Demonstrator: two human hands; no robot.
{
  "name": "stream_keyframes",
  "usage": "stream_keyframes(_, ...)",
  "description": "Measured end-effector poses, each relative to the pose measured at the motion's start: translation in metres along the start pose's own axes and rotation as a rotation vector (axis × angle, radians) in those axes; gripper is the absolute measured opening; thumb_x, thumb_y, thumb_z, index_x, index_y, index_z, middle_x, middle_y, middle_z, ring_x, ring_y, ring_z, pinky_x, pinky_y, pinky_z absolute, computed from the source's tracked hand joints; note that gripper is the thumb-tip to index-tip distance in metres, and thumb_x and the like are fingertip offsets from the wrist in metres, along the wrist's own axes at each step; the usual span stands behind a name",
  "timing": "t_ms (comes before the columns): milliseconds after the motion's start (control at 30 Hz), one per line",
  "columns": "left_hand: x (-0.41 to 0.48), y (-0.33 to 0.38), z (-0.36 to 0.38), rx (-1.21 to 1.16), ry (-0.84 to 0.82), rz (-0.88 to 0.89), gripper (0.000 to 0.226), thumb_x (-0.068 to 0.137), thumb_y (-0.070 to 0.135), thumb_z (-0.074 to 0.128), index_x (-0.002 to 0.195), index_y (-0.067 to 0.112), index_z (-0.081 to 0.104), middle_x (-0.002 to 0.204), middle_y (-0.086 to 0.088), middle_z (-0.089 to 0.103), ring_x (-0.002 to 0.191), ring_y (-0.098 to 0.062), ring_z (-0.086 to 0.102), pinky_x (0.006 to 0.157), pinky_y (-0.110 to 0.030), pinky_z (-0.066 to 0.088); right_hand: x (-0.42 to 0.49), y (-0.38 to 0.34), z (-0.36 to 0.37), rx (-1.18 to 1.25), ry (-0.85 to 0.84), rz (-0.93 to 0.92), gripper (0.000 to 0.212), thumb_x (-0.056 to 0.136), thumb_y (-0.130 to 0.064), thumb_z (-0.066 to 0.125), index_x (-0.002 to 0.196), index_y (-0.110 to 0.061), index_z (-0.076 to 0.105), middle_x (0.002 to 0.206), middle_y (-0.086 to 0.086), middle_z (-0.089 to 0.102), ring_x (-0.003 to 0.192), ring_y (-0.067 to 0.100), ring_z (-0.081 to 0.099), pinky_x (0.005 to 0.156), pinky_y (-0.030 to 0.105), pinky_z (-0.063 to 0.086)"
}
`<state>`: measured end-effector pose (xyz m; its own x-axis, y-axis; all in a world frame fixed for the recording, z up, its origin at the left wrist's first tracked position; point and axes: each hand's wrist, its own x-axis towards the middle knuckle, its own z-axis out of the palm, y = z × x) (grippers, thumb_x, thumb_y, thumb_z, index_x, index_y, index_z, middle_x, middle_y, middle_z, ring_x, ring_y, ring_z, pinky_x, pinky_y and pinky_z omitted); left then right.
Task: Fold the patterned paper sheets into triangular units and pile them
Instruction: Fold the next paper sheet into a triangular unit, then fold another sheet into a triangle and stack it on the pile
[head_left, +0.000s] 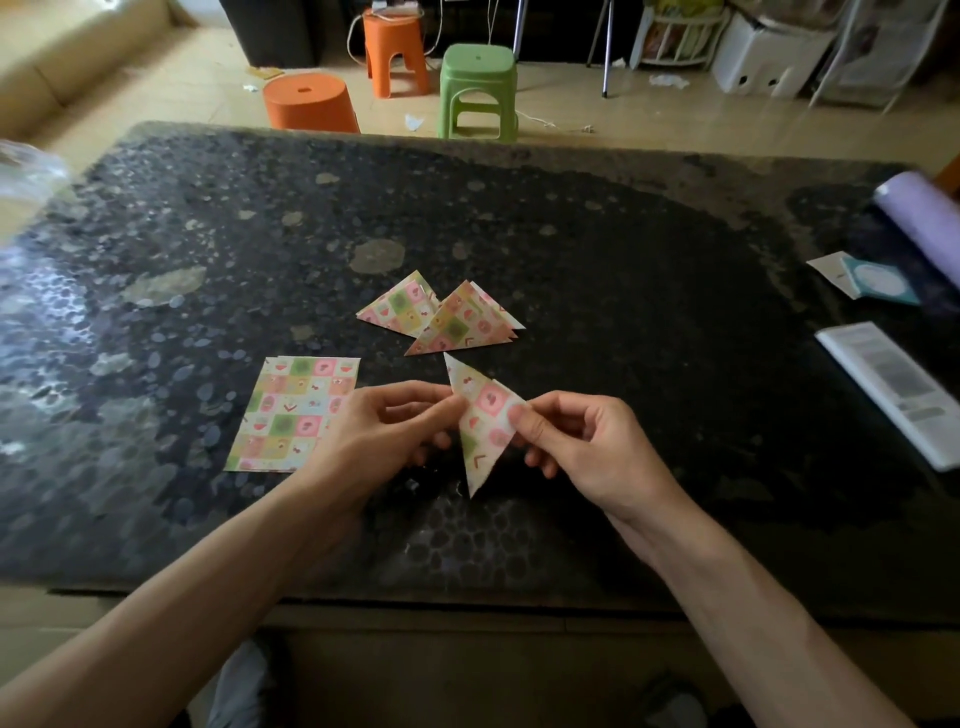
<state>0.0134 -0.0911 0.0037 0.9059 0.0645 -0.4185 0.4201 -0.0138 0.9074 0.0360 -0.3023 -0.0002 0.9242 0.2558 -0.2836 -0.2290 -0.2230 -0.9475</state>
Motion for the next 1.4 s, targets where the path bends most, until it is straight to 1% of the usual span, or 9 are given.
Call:
stream_keyframes(100,-0.001,-0.001,0.002,-0.149,0.07,-0.021,0.017,0.087,0.034,0.077,0.1,0.024,0.081,0.095,-0.006,0.079,0.075,-0.01,0.067,0.066,-0.023,0.05,0.0,0.0,0.01,0.053,-0.026,0.051,0.028,0.091,-0.042,0.073,0.109,-0.021,0.074,0.094,-0.001,0.079,0.081,0.015,0.076,0.067,0.026,0.055)
stream_keyframes(233,-0.002,0.002,0.002,-0.216,0.153,-0.026,0.02,0.089,0.032,0.077,0.106,0.022,0.075,0.095,0.001,0.08,0.068,-0.005,0.068,0.062,-0.021,0.049,0.001,0.004,0.023,-0.019,0.053,-0.017,0.014,0.092,-0.028,0.076,0.102,-0.019,0.075,0.087,-0.003,0.079,0.074,0.014,0.076,0.059,0.014,0.052)
stream_keyframes(467,0.004,0.006,-0.02,-0.249,0.251,-0.014,0.02,0.094,0.026,0.072,0.113,0.018,0.071,0.096,0.0,0.079,0.068,-0.009,0.072,0.05,-0.017,0.05,0.036,0.002,0.044,-0.078,0.235,-0.103,0.007,0.092,-0.021,0.078,0.099,-0.022,0.078,0.084,-0.005,0.078,0.072,0.01,0.074,0.07,0.024,0.061)
stream_keyframes(700,0.007,0.004,-0.046,-0.253,0.346,0.019,0.017,0.099,0.015,0.066,0.114,0.021,0.072,0.103,-0.004,0.077,0.065,-0.007,0.065,0.056,-0.022,0.048,0.097,-0.005,0.064,-0.501,0.325,-0.167,0.009,0.089,-0.036,0.08,0.091,-0.027,0.078,0.082,-0.016,0.074,0.079,0.002,0.07,0.08,0.034,0.062)
stream_keyframes(833,0.004,0.003,-0.059,-0.234,0.356,0.032,0.016,0.097,0.014,0.068,0.109,0.023,0.075,0.091,0.002,0.078,0.067,-0.007,0.066,0.057,-0.021,0.048,0.11,-0.01,0.075,-0.576,0.381,-0.192,0.015,0.088,-0.04,0.08,0.089,-0.025,0.078,0.082,-0.015,0.073,0.078,0.004,0.069,0.077,0.032,0.059)
stream_keyframes(967,0.004,0.005,-0.066,-0.223,0.386,0.041,0.015,0.097,0.014,0.069,0.107,0.023,0.075,0.092,0.0,0.079,0.066,-0.007,0.066,0.057,-0.022,0.048,0.119,-0.01,0.079,-0.572,0.444,-0.174,0.017,0.087,-0.042,0.08,0.088,-0.025,0.077,0.08,-0.014,0.073,0.078,0.005,0.069,0.074,0.027,0.054)
stream_keyframes(1100,0.005,0.007,-0.068,-0.181,0.404,0.065,0.015,0.098,0.014,0.067,0.106,0.022,0.076,0.092,-0.001,0.079,0.069,-0.009,0.067,0.059,-0.022,0.05,0.12,-0.008,0.079,-0.56,0.459,-0.18,0.016,0.087,-0.041,0.081,0.086,-0.026,0.073,0.076,-0.016,0.069,0.074,0.003,0.067,0.077,0.035,0.06)
stream_keyframes(1267,0.007,0.005,-0.076,-0.06,0.454,0.076,0.017,0.099,0.016,0.064,0.109,0.028,0.074,0.097,0.006,0.077,0.082,-0.008,0.072,0.07,-0.027,0.054,0.113,-0.006,0.078,-0.53,0.429,-0.216,0.016,0.087,-0.04,0.081,0.087,-0.027,0.071,0.075,-0.017,0.068,0.072,0.002,0.067,0.076,0.036,0.061)
stream_keyframes(1400,0.013,0.003,-0.096,0.184,0.508,0.089,0.03,0.094,0.012,0.069,0.12,0.026,0.068,0.111,0.005,0.07,0.097,-0.007,0.066,0.071,-0.023,0.052,0.102,-0.002,0.084,-0.504,0.415,-0.256,0.016,0.087,-0.04,0.08,0.089,-0.027,0.071,0.075,-0.016,0.067,0.072,0.004,0.067,0.074,0.039,0.061)
